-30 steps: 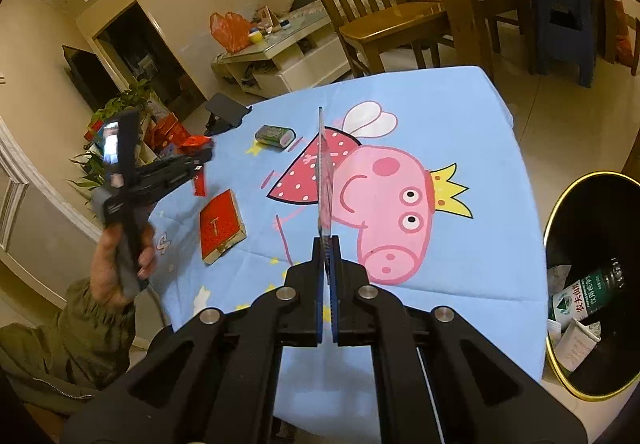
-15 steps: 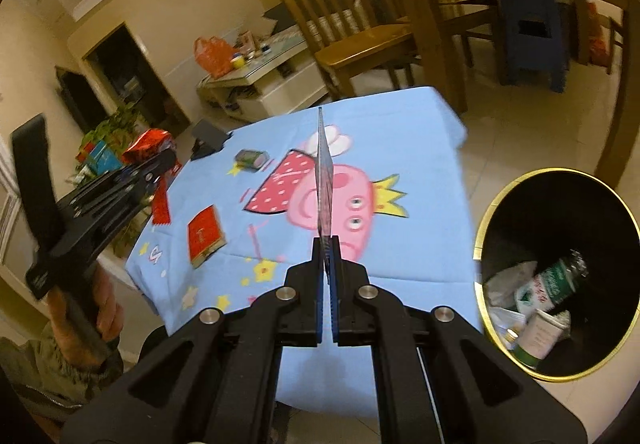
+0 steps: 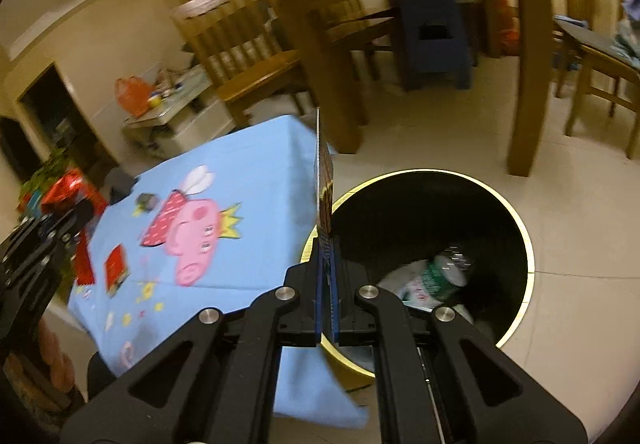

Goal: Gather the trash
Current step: 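Carry the card and wrapper over the bin and open both grippers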

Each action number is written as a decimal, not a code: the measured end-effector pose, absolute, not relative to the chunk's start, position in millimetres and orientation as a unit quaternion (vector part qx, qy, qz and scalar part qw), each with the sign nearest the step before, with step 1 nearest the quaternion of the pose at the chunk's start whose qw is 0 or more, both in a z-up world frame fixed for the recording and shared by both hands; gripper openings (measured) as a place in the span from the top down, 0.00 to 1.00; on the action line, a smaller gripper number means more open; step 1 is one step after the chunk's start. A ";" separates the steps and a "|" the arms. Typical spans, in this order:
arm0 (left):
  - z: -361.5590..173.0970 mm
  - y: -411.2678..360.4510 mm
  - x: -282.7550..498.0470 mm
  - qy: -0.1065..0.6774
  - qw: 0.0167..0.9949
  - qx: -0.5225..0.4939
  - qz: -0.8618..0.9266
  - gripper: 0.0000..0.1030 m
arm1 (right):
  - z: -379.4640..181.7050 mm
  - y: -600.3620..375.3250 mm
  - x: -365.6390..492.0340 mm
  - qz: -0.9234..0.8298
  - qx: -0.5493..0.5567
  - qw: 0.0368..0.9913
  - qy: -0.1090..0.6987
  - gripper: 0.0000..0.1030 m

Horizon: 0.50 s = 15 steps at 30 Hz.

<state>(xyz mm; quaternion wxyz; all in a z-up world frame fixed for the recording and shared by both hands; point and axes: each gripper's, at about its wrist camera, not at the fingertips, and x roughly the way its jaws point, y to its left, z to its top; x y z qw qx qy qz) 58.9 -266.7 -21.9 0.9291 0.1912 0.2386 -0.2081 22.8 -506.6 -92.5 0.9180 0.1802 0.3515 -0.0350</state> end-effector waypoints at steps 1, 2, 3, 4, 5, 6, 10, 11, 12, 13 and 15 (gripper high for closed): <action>-23.7 -274.0 57.3 0.240 0.927 0.194 -0.213 0.85 | -97.7 -513.0 23.6 -0.045 0.183 0.914 0.359 0.97; -24.2 -278.7 56.5 0.240 0.926 0.196 -0.215 0.85 | -102.2 -518.2 25.5 -0.051 0.184 0.911 0.365 0.95; -25.9 -284.6 56.0 0.241 0.925 0.199 -0.218 0.85 | -107.9 -521.2 28.1 -0.058 0.186 0.906 0.376 0.91; -26.7 -289.4 54.0 0.242 0.924 0.200 -0.220 0.84 | -115.9 -525.0 31.5 -0.066 0.188 0.899 0.390 0.86; -27.8 -294.4 52.0 0.243 0.922 0.201 -0.223 0.84 | -122.0 -528.1 34.1 -0.075 0.191 0.893 0.401 0.79; -29.2 -299.7 51.0 0.244 0.921 0.204 -0.227 0.84 | -128.6 -533.0 36.3 -0.091 0.192 0.886 0.413 0.73; -32.3 -313.7 45.8 0.242 0.917 0.212 -0.237 0.83 | -132.5 -546.5 34.9 -0.109 0.205 0.883 0.407 0.65; -32.8 -316.1 45.3 0.242 0.916 0.213 -0.240 0.83 | -130.5 -550.2 32.3 -0.113 0.210 0.884 0.401 0.63; -33.8 -319.9 44.7 0.242 0.915 0.216 -0.242 0.81 | -128.1 -553.6 29.4 -0.117 0.214 0.886 0.394 0.59; -35.0 -324.0 44.1 0.242 0.913 0.218 -0.245 0.79 | -125.3 -557.2 26.4 -0.122 0.217 0.887 0.388 0.56; -37.0 -331.3 43.9 0.241 0.911 0.221 -0.249 0.78 | -116.9 -563.6 19.5 -0.137 0.223 0.890 0.373 0.46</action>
